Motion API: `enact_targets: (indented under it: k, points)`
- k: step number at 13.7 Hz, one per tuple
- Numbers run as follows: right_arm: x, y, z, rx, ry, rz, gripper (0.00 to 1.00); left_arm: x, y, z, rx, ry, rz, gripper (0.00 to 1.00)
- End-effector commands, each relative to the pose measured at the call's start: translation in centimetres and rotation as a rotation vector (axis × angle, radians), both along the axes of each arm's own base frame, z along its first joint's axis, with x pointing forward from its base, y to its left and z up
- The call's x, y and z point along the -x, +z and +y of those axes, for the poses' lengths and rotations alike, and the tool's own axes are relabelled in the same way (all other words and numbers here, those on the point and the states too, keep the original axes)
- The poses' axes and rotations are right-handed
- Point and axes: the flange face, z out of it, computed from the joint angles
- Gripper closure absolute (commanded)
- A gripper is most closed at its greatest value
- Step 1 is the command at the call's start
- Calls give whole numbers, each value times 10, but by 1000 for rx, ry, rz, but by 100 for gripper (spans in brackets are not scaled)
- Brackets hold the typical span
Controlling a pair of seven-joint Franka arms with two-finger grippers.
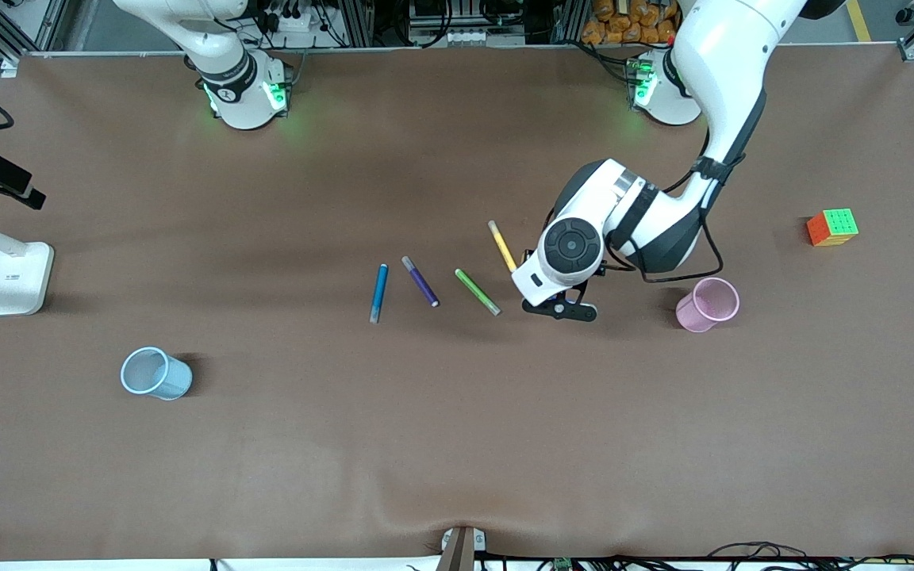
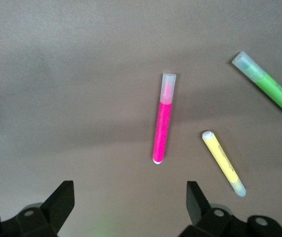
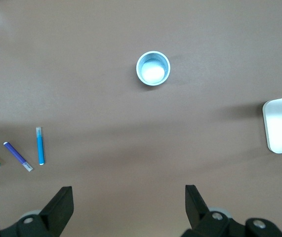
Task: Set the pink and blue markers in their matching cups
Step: 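Move the left gripper over the pink marker, then lower the left gripper around the pink marker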
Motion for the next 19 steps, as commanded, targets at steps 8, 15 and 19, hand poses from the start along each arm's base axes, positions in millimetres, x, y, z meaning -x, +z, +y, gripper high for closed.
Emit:
enact_targets:
  k: [8,15,19]
  points:
    - [0,2,0,5,-1,5,0,-18,-51,-29,29,-28,-15,0]
    - [0,2,-1,5,-2,4,0,-19,-87,-29,25,-40,-26,0]
    - [0,2,0,5,-1,4,0,-19,-99,-29,30,-46,-28,0]
